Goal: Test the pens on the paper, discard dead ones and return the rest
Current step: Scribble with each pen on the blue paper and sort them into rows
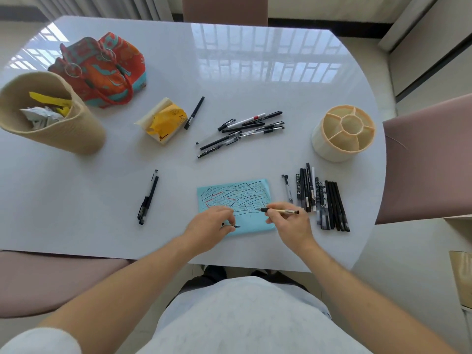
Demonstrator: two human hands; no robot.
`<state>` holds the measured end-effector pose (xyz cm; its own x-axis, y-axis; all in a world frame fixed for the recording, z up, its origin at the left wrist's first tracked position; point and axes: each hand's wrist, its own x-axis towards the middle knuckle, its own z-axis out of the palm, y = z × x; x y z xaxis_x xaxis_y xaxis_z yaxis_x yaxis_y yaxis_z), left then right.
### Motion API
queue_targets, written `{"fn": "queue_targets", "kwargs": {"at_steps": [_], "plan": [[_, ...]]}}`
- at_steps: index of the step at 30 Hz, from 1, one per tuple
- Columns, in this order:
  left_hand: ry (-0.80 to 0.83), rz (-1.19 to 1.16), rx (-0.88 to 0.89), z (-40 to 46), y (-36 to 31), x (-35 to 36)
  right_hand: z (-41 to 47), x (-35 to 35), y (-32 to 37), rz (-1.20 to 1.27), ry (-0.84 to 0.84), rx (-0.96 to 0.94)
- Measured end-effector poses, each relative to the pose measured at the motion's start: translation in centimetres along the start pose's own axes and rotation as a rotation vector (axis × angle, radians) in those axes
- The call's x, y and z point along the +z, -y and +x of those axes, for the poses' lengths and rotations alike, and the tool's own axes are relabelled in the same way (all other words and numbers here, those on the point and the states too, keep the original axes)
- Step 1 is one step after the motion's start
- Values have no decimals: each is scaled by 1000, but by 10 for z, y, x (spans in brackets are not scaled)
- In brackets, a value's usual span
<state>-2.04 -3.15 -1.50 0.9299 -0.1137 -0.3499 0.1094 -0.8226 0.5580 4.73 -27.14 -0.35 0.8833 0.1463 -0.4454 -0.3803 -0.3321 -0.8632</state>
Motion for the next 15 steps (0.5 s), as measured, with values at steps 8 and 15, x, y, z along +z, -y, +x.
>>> {"fn": "queue_targets", "kwargs": {"at_steps": [8,15], "plan": [[33,52,22,4,4,10,2,11,-8,-212,40,-124],[38,57,15,4,5,9,6,5,-12,-332,60,-85]]}}
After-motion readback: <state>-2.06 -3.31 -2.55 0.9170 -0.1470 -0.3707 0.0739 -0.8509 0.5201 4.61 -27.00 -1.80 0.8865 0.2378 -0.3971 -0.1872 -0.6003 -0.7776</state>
